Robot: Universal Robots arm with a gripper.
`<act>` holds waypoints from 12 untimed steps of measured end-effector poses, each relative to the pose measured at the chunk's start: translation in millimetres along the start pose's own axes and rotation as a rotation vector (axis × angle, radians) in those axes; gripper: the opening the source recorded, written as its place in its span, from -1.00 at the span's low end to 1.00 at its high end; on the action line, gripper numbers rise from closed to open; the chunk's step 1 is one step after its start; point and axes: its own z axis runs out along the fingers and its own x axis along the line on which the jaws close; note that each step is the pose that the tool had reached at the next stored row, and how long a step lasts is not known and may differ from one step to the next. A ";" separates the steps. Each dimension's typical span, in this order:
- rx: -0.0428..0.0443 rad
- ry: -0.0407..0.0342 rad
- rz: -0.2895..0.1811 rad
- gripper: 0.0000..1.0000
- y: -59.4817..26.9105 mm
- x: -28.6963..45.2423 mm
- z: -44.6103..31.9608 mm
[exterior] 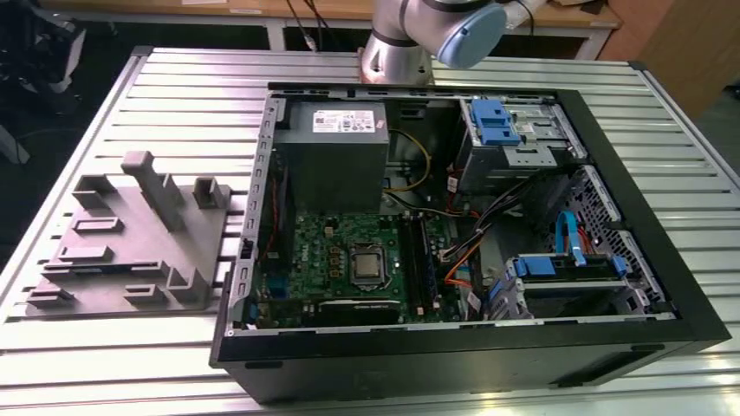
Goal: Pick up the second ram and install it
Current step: 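Reach for the second ram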
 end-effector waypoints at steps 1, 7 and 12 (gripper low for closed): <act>0.0000 -0.0002 0.000 -0.80 -0.3 4.5 0.1; 0.0001 -0.0013 0.000 -0.80 -2.3 29.4 0.5; -0.0001 -0.0017 0.000 -0.80 -2.1 28.3 0.6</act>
